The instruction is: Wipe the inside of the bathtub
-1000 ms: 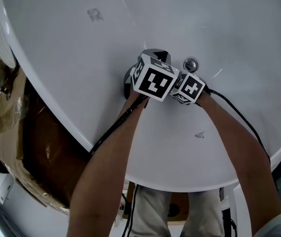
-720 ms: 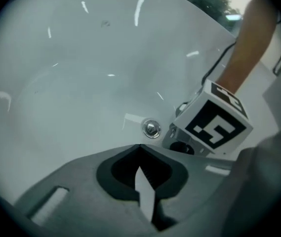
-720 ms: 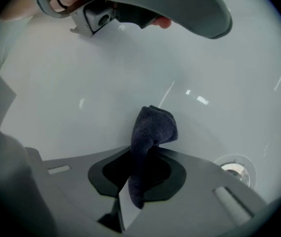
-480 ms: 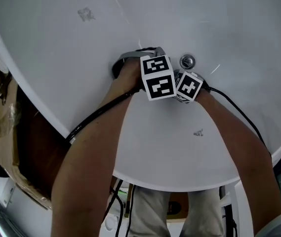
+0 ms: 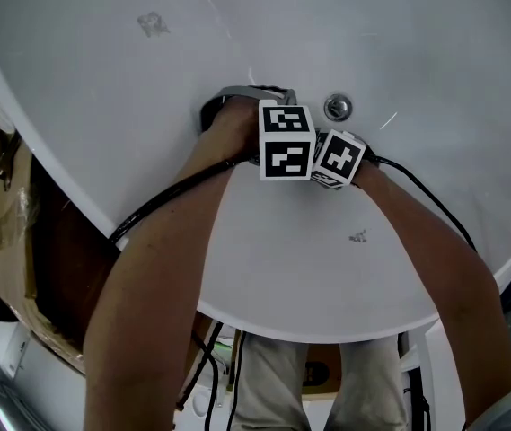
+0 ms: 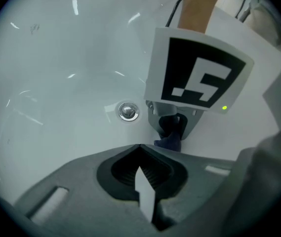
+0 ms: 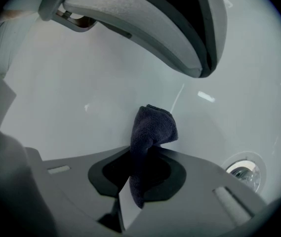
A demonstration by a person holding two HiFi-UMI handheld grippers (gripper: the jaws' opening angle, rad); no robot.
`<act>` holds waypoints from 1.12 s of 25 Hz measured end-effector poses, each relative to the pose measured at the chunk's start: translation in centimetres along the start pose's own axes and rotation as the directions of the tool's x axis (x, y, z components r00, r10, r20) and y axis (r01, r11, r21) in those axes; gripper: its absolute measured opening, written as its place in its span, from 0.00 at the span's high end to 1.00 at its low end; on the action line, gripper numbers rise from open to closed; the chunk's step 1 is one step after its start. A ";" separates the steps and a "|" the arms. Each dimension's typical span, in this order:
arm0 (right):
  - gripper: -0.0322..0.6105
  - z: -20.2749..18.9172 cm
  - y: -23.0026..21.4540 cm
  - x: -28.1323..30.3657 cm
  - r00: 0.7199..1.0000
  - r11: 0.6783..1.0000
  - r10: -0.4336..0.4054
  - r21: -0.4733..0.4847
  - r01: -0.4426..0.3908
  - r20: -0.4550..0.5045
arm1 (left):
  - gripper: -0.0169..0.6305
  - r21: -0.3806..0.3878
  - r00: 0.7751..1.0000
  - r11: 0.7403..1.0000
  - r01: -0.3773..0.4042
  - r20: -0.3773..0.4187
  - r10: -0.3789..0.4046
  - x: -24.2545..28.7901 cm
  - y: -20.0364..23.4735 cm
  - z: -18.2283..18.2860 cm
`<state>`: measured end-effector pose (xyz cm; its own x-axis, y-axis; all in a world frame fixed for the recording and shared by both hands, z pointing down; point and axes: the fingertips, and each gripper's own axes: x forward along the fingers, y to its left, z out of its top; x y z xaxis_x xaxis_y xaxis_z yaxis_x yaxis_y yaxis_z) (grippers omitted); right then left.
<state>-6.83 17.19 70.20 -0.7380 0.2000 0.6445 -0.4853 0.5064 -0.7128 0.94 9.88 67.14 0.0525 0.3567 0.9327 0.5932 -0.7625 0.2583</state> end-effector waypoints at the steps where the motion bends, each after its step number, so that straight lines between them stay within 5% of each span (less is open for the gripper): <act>1: 0.87 0.0 0.4 -0.1 1.000 1.000 0.007 0.003 -0.007 0.003 | 0.98 0.004 1.000 1.000 0.003 -0.005 -0.003 -0.1 -0.1 -0.1; 28: 0.87 2.6 12.0 -4.6 0.985 0.988 0.154 0.002 -0.155 0.078 | 0.98 0.005 0.999 0.999 -0.033 0.006 0.033 -5.2 -3.1 3.3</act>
<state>-10.45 20.19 58.00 -0.8382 0.2100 0.5033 -0.3660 0.4675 -0.8046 1.49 12.17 60.63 0.0771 0.3349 0.9391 0.5955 -0.7709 0.2261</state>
